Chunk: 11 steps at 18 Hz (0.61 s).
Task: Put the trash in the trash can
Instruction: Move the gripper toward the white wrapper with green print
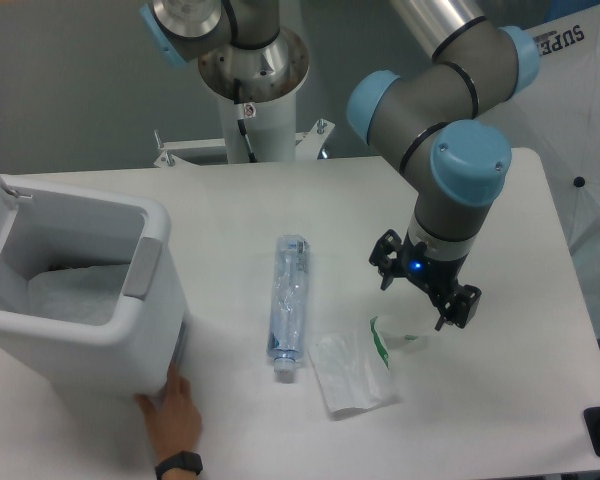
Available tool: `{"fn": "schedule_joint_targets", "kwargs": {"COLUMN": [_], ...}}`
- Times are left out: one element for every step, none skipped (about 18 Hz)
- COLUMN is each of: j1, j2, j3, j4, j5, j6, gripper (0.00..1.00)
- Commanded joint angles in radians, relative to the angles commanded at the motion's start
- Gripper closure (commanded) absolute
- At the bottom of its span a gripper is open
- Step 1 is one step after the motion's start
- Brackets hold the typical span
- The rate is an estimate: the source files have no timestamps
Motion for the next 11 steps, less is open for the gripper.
{"fn": "schedule_joint_targets", "kwargs": {"j1": [0.002, 0.002, 0.002, 0.002, 0.003, 0.003, 0.003, 0.005, 0.006, 0.009, 0.011], "j2": [-0.002, -0.006, -0.009, -0.011, -0.012, -0.012, -0.011, -0.011, -0.009, -0.009, -0.009], "j3": [-0.003, -0.002, -0.002, -0.003, -0.006, -0.015, -0.028, -0.046, -0.069, -0.087, -0.104], "j4": [0.005, 0.008, 0.011, 0.012, 0.015, 0.029, 0.052, 0.086, 0.122, 0.162, 0.192], "j5": [0.002, 0.002, 0.002, 0.002, 0.000, 0.000, -0.003, -0.006, -0.008, -0.012, -0.023], "j6": [0.008, 0.011, 0.011, 0.009, 0.008, 0.002, -0.001, -0.001, -0.001, -0.001, -0.001], "gripper": [0.00, 0.00, 0.00, 0.00, 0.00, 0.00, 0.00, 0.00, 0.00, 0.00, 0.00]}}
